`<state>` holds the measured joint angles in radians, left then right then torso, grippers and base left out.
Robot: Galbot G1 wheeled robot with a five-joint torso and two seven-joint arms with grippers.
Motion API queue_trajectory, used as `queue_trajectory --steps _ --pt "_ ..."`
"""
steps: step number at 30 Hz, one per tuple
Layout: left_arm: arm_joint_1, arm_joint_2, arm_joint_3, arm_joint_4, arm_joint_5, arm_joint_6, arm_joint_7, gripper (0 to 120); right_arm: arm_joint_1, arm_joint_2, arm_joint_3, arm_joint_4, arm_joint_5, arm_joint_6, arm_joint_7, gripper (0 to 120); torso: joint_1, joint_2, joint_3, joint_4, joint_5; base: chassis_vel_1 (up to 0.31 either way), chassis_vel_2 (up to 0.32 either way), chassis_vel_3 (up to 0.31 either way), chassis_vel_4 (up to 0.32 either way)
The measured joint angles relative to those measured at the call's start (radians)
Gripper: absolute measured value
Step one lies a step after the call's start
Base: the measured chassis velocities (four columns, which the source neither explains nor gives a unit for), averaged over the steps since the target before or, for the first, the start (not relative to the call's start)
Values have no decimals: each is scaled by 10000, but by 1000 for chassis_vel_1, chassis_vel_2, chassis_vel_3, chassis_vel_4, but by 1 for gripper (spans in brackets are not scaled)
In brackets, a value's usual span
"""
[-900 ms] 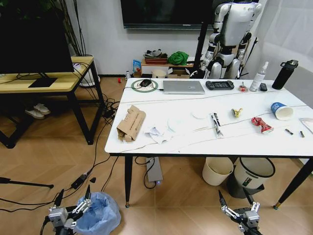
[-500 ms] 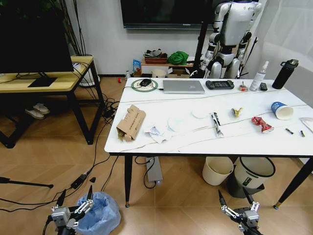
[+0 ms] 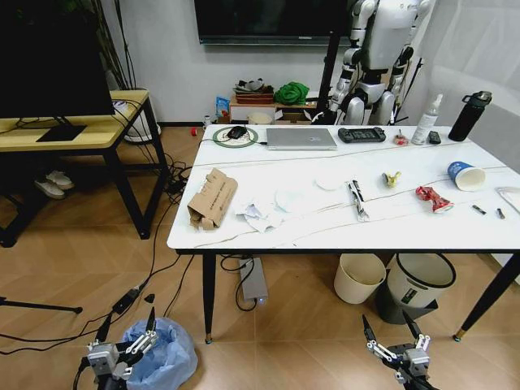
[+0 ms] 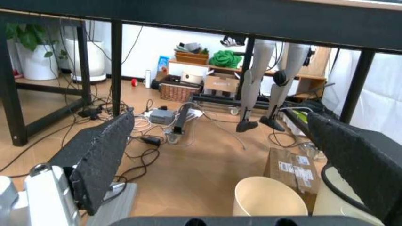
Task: Pick up the trash bin and place the trash from the table into it.
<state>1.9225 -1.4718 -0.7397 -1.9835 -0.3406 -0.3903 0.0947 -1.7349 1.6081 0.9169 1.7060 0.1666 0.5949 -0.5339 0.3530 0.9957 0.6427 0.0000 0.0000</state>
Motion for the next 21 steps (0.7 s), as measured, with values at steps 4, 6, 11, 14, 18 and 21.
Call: queue_trajectory --steps 4,6,11,14,18,21 --pt "-5 -20 33 8 13 24 -1 100 3 0 4 -9 28 1 3 100 -77 -153 -74 1 0 0 0 0 0" --pt "-7 -22 33 8 25 41 -2 100 6 0 7 -27 35 2 3 100 -120 -260 -135 0 0 0 0 0 0" --pt "-22 -21 29 12 32 66 -2 100 21 0 3 -37 41 2 5 100 -201 -450 -246 0 0 0 0 0 0" --pt "-49 -21 12 80 24 87 -5 100 39 0 -1 -43 45 -7 7 100 -286 -648 -356 0 0 0 0 0 0" --pt "-70 -24 -21 142 -21 97 -8 100 52 0 0 -55 45 -15 8 100 -357 -799 -438 0 0 0 0 0 0" --pt "-80 -25 -47 206 -50 102 -12 100 60 0 1 -63 46 -24 9 100 -424 -956 -526 0 0 0 0 0 0"
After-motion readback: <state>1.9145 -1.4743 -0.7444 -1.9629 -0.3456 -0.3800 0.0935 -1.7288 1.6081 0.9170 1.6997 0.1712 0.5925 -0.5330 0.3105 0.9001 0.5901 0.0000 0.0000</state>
